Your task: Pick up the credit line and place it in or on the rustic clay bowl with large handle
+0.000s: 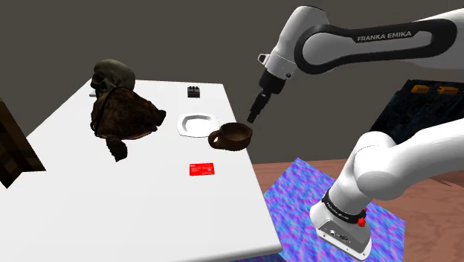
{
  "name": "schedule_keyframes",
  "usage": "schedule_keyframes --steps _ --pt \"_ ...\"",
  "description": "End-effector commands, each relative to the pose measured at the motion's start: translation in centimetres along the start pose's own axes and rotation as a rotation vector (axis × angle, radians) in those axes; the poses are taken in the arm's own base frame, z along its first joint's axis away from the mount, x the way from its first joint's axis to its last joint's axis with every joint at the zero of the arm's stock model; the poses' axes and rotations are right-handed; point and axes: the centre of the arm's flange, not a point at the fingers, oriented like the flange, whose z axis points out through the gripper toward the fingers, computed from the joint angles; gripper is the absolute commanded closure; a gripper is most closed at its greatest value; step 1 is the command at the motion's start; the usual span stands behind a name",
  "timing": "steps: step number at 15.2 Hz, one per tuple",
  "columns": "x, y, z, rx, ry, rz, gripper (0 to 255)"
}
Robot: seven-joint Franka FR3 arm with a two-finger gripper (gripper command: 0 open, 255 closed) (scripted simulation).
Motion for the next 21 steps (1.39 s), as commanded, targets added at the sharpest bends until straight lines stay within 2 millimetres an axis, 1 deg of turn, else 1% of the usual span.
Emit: schedule_keyframes --steps 1,9,17,21 --pt "0.4 -1.2 2.1 0.009 0.037 -0.063 0" --pt "2.4 -6.0 10.2 0.051 0.164 -0.306 0" --pt "4.2 -11.7 17.9 0.092 0.292 -0.550 0" --pt "4.7 -12.3 19.8 0.094 0.298 -0.563 0"
